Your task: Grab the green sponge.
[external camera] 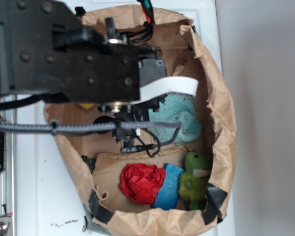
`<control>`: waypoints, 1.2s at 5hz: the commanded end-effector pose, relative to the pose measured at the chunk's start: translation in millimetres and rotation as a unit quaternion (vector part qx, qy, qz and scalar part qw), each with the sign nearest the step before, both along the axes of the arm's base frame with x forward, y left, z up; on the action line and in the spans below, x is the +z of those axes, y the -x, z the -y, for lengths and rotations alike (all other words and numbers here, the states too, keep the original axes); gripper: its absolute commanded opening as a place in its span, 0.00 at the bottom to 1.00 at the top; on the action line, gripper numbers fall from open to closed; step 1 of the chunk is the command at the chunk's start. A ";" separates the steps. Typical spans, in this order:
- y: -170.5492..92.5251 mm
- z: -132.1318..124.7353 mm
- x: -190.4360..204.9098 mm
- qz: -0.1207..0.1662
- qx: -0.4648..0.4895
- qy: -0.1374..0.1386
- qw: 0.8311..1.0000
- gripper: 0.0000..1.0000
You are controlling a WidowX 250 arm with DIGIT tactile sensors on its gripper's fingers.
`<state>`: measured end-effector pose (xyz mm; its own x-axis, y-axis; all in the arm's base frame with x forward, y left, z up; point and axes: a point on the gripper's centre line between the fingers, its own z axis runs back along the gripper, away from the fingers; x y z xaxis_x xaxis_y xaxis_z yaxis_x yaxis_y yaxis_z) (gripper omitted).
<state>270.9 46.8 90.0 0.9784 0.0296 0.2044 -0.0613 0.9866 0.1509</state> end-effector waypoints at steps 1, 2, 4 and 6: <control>-17.7 1.0 -5.9 -0.009 -0.027 -0.009 1.000 1.00; -15.6 1.7 -8.6 -0.007 -0.033 -0.007 0.999 1.00; -15.1 -2.3 -12.4 -0.004 -0.025 -0.019 0.999 1.00; -2.4 -0.6 -5.2 -0.005 -0.023 -0.050 0.998 1.00</control>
<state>267.3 50.4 67.9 0.9908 -0.0188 0.1340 -0.0146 0.9696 0.2442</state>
